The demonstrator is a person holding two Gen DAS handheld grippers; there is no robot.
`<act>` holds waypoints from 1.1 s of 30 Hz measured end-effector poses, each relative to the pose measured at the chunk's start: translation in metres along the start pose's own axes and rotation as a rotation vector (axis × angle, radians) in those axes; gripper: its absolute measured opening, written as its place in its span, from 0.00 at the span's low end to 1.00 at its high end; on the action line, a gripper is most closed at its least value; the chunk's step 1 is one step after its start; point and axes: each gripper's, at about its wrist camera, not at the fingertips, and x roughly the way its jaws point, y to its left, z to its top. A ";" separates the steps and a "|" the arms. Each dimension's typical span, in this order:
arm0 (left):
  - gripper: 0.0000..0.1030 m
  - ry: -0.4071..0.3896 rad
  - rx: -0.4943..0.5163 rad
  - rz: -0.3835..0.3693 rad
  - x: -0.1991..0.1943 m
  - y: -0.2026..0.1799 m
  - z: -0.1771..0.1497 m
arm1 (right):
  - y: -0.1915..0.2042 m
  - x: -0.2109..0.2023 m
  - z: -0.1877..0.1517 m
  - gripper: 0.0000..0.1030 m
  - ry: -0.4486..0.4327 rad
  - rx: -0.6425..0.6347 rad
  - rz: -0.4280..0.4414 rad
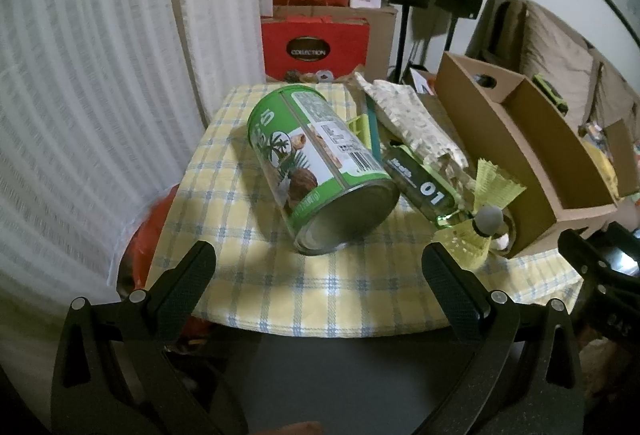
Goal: Organize objects
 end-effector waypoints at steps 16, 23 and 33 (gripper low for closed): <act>1.00 -0.009 -0.092 -0.053 0.029 0.042 0.026 | 0.034 0.023 0.025 1.00 -0.022 -0.065 0.124; 1.00 0.012 -0.190 -0.084 0.053 0.073 0.037 | 0.062 0.042 0.036 1.00 -0.003 -0.110 0.231; 1.00 0.034 -0.327 -0.199 0.078 0.106 0.039 | 0.084 0.076 0.060 1.00 0.043 -0.106 0.396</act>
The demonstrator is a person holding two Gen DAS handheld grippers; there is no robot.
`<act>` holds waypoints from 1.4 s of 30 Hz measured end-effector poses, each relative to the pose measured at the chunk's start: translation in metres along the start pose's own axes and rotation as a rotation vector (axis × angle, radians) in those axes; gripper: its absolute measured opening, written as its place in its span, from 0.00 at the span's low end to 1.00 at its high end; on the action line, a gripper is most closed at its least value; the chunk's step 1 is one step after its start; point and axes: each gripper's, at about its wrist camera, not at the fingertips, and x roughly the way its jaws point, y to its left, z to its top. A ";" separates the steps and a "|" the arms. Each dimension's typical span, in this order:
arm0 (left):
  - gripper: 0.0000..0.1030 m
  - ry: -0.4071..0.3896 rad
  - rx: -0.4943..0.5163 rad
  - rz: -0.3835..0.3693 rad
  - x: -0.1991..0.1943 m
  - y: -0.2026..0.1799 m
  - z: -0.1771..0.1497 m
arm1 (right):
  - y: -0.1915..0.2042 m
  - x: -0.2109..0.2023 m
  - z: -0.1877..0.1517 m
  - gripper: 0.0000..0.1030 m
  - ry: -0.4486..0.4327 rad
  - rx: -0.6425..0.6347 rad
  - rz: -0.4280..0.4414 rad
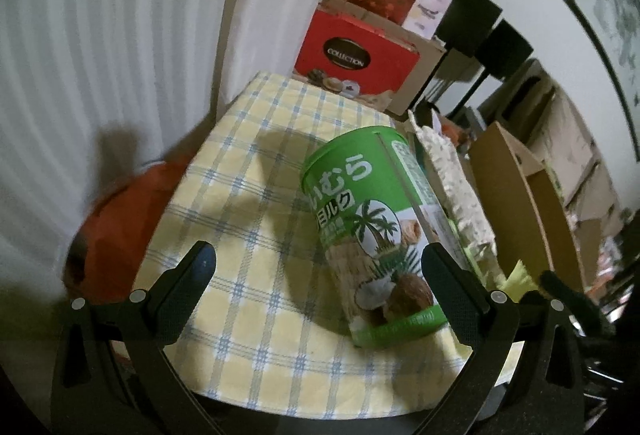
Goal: Organize objects
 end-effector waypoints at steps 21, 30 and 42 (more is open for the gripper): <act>1.00 0.098 -0.129 -0.192 0.035 0.013 0.005 | 0.001 0.036 0.020 1.00 0.074 0.016 0.125; 0.99 0.014 0.024 -0.164 -0.008 -0.017 -0.006 | -0.037 -0.024 0.016 1.00 -0.024 0.030 0.031; 0.99 0.053 0.039 -0.160 -0.005 -0.031 -0.014 | -0.054 -0.040 0.009 0.99 -0.050 0.089 0.004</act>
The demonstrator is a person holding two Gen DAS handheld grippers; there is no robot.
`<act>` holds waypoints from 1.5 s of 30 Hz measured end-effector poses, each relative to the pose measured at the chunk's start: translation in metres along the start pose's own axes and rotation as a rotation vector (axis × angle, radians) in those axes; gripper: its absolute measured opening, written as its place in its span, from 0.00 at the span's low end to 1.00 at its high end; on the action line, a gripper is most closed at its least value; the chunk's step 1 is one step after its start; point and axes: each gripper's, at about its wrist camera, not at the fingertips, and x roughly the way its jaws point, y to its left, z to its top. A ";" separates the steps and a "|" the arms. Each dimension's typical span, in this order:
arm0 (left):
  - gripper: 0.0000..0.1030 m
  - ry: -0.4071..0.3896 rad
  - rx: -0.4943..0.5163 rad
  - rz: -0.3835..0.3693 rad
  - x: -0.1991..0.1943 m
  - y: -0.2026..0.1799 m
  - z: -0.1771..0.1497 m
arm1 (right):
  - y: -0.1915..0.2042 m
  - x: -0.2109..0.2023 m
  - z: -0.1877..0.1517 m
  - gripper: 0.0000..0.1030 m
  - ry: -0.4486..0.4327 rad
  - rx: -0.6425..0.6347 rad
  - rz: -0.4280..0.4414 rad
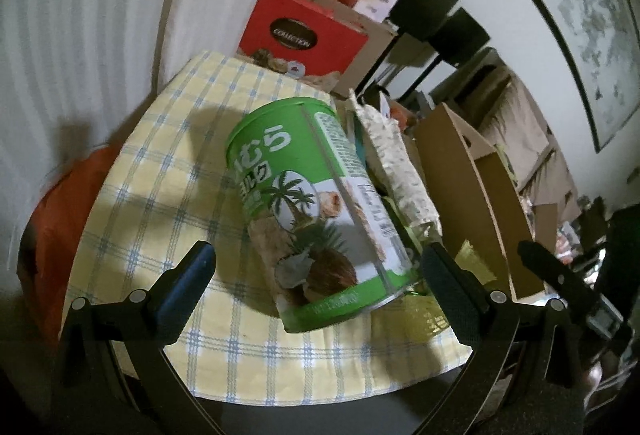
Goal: Organize objects
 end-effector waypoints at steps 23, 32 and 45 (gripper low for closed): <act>0.98 -0.024 0.493 0.054 0.013 -0.147 -0.074 | -0.046 -0.051 -0.023 0.96 -0.050 0.074 -0.174; 0.76 0.006 0.566 0.067 0.045 -0.165 -0.085 | -0.054 -0.063 -0.028 0.93 -0.058 0.079 -0.204; 0.25 0.080 0.558 0.028 0.065 -0.164 -0.089 | -0.048 -0.055 -0.028 0.82 -0.037 0.053 -0.160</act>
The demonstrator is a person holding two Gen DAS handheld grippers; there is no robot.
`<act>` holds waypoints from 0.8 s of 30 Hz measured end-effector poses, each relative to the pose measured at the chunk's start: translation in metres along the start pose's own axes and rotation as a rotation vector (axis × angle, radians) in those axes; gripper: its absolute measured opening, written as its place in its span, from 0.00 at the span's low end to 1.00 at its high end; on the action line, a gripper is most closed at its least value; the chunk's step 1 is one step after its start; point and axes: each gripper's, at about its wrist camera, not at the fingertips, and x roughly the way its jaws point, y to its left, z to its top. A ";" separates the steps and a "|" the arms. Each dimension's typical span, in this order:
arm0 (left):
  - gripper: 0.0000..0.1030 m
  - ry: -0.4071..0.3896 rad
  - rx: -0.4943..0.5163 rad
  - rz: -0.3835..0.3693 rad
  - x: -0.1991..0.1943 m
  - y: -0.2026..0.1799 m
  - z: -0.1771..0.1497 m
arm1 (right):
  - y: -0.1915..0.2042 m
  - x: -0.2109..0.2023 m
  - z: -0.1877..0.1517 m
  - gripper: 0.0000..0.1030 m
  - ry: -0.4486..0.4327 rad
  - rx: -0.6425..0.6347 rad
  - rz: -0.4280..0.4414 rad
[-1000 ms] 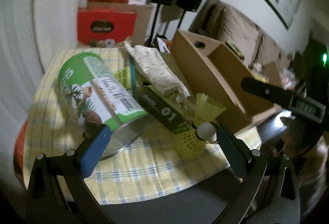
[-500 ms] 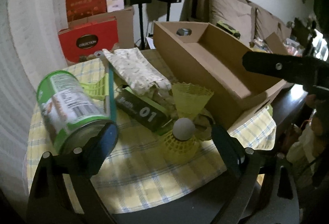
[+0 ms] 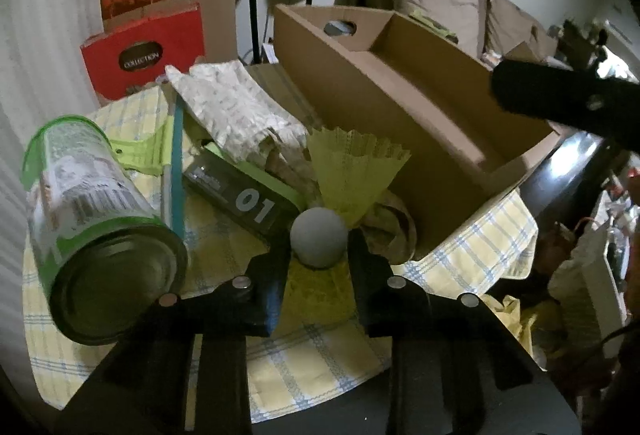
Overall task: Organize objects
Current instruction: 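Close the left gripper on a yellow shuttlecock while the right gripper approaches another shuttlecock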
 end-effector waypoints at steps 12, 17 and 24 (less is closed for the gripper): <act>0.24 -0.078 -0.065 0.013 -0.050 0.025 0.006 | 0.025 0.017 -0.009 0.65 0.047 -0.027 0.057; 0.24 -0.105 -0.100 0.033 -0.071 0.038 0.004 | 0.042 0.025 -0.024 0.63 0.077 -0.034 0.078; 0.24 -0.130 -0.145 0.056 -0.089 0.055 -0.002 | 0.059 0.048 -0.039 0.55 0.123 -0.016 0.032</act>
